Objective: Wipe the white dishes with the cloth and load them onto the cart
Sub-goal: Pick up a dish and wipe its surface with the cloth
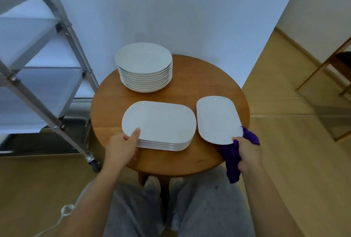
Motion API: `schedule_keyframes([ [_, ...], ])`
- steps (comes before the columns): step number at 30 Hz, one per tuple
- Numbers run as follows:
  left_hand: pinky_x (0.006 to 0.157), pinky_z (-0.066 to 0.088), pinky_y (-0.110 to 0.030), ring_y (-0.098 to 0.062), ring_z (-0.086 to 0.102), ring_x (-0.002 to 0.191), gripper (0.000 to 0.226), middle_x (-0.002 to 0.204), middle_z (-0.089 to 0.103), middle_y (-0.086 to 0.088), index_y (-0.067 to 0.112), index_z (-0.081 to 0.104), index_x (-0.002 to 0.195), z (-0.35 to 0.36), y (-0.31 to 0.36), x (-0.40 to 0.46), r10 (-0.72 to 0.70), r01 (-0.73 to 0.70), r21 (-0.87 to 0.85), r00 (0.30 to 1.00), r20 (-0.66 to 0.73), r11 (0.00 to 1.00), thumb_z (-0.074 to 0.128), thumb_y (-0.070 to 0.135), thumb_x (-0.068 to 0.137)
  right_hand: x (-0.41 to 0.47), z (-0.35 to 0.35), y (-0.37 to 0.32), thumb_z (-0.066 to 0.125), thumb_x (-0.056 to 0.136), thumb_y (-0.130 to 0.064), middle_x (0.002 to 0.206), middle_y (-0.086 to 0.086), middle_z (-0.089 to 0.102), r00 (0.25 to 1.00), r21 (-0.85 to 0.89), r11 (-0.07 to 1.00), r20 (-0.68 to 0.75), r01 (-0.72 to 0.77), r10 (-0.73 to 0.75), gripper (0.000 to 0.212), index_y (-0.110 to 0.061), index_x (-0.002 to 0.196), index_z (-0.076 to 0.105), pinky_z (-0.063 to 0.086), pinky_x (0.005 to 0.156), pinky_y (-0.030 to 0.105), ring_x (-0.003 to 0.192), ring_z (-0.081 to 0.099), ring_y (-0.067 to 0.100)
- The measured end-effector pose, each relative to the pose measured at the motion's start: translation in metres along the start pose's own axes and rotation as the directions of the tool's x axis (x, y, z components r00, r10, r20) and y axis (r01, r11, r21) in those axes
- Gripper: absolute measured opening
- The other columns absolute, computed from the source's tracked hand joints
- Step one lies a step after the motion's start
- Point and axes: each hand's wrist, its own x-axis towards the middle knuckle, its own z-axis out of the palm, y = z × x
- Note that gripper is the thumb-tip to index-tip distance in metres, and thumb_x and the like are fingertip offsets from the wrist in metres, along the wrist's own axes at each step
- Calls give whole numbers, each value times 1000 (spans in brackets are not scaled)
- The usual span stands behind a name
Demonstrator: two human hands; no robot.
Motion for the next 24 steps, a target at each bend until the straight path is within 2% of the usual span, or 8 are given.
schedule_keyframes([
  [3, 51, 44, -26, -18, 58, 52, 43, 57, 60, -6, 8, 57, 64, 2, 2, 6, -25, 25, 0, 1000, 0, 1000, 55, 42, 90, 7, 4, 8, 52, 79, 9, 80, -1, 63, 1000, -28, 1000, -19, -9, 9, 41, -26, 96, 63, 45, 41, 19, 67, 58, 15],
  [11, 50, 42, -25, -18, 54, 49, 36, 56, 58, -6, 7, 57, 63, 1, 4, 6, -66, 65, -44, 998, -11, 997, 57, 30, 91, 8, 5, 5, 61, 82, -4, 77, 0, 62, 996, -311, 947, 68, 80, -62, 24, -28, 80, 57, 53, 70, 39, 71, 61, 19],
  [12, 50, 42, -24, -18, 54, 49, 36, 56, 58, -6, 7, 56, 63, 1, 4, 6, -71, 70, -48, 997, -10, 996, 58, 30, 91, 6, 4, 5, 61, 82, -4, 77, 1, 63, 994, -320, 942, 75, 105, -85, 22, -27, 83, 60, 53, 69, 38, 71, 61, 20],
  [14, 50, 42, -24, -19, 54, 49, 36, 57, 58, -6, 7, 56, 62, -1, 4, 5, -79, 78, -56, 997, -7, 995, 58, 29, 91, 1, 1, 4, 59, 82, -3, 69, 1, 62, 983, -315, 932, 87, 179, -160, 20, -21, 91, 63, 51, 56, 30, 60, 60, 18],
  [16, 52, 43, -25, -19, 54, 50, 36, 58, 58, -7, 7, 57, 63, -2, 4, 4, -84, 83, -67, 996, -6, 994, 59, 29, 90, -6, -1, 3, 58, 82, -2, 58, -3, 58, 966, -305, 917, 88, 257, -242, 22, -21, 90, 62, 44, 40, 19, 42, 55, 8],
  [17, 53, 43, -25, -19, 53, 51, 35, 58, 58, -7, 7, 57, 63, -2, 4, 3, -86, 85, -78, 996, -7, 993, 59, 29, 90, -11, 0, 3, 57, 83, -1, 55, -6, 57, 957, -295, 910, 97, 291, -275, 23, -23, 88, 61, 43, 38, 18, 39, 53, 5],
  [21, 49, 41, -23, -17, 51, 51, 28, 58, 58, -6, 6, 58, 66, -6, 4, -3, -127, 124, -229, 992, 3, 965, 60, 22, 89, -27, 16, 3, 63, 84, -10, 73, 0, 65, 942, -315, 891, 187, 327, -279, 18, -26, 91, 60, 54, 65, 34, 68, 65, 18],
  [24, 48, 45, -24, -17, 56, 55, 21, 66, 64, -9, 6, 60, 77, -11, 8, -10, -155, 170, -354, 985, 72, 920, 56, 21, 92, -37, 34, 11, 66, 85, -21, 78, 1, 63, 951, -396, 882, 267, 254, -154, 11, -26, 88, 56, 49, 58, 27, 72, 62, 16],
])
